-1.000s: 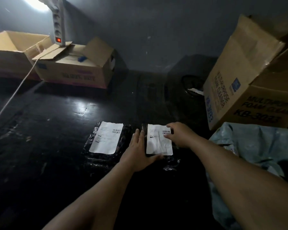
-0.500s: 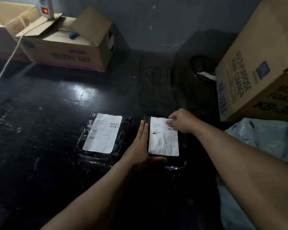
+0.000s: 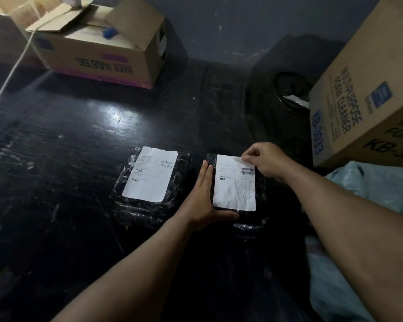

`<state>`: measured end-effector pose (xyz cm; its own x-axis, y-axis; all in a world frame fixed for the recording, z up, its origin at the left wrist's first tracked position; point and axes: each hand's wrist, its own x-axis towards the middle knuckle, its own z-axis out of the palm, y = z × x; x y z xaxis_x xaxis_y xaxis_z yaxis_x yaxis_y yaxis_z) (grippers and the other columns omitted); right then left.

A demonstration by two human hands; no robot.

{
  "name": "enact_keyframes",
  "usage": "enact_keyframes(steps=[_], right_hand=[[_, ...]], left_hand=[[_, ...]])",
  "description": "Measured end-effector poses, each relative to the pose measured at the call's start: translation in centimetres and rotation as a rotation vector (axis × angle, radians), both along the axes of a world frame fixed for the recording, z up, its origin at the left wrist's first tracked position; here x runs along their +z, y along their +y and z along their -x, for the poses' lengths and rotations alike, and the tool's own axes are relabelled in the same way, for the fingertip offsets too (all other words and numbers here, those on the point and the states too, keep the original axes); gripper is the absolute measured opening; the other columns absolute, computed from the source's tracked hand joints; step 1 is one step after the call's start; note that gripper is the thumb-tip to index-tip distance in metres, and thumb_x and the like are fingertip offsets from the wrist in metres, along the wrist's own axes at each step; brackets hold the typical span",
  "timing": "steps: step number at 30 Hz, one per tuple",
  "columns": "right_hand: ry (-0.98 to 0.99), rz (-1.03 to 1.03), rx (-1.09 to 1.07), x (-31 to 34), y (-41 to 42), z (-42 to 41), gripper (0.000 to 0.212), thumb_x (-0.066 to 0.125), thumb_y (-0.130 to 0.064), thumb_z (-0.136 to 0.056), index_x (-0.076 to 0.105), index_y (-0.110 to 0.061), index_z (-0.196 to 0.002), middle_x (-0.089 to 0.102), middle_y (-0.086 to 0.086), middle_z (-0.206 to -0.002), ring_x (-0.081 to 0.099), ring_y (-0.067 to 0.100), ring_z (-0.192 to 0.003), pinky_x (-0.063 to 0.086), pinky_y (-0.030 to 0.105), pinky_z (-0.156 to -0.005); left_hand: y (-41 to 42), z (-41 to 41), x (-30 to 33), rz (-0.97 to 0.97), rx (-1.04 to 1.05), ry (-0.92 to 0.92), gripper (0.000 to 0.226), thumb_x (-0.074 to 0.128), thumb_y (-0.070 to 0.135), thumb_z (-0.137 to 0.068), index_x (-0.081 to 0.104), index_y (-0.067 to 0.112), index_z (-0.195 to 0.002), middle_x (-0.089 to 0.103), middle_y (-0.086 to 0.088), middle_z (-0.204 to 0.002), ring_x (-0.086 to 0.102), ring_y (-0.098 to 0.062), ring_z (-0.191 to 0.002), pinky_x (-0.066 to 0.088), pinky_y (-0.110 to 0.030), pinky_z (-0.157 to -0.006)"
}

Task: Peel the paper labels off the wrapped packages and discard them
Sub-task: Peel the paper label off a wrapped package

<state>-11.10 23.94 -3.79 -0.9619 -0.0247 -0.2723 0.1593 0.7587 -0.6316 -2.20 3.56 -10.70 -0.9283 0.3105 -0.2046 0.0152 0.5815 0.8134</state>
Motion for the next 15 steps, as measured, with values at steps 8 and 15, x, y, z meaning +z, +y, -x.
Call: enact_keyframes(steps=[8, 15], right_hand=[[0.007, -0.129, 0.047, -0.1, -1.4, 0.2, 0.038, 0.07, -0.031, -0.086, 0.064, -0.024, -0.123, 0.065, -0.001, -0.124, 0.06, 0.019, -0.113, 0.046, 0.029, -0.089], [0.216, -0.361, 0.103, -1.2, -3.2, -0.8, 0.018, 0.06, -0.028, -0.095, 0.074, -0.017, -0.098, 0.063, -0.001, -0.101, 0.06, 0.019, -0.092, 0.046, 0.032, -0.076]], left_hand=[[-0.1, -0.1, 0.2, -0.009, -0.012, 0.011, 0.147, 0.09, 0.059, -0.059, -0.012, 0.028, -0.159, -0.029, 0.022, -0.161, -0.008, 0.011, -0.143, 0.013, -0.019, -0.113], [0.0, -0.2, 0.3, -0.013, 0.002, 0.036, 0.143, 0.092, 0.055, -0.06, -0.008, 0.029, -0.159, -0.025, 0.022, -0.162, -0.005, 0.015, -0.139, 0.016, -0.016, -0.109]])
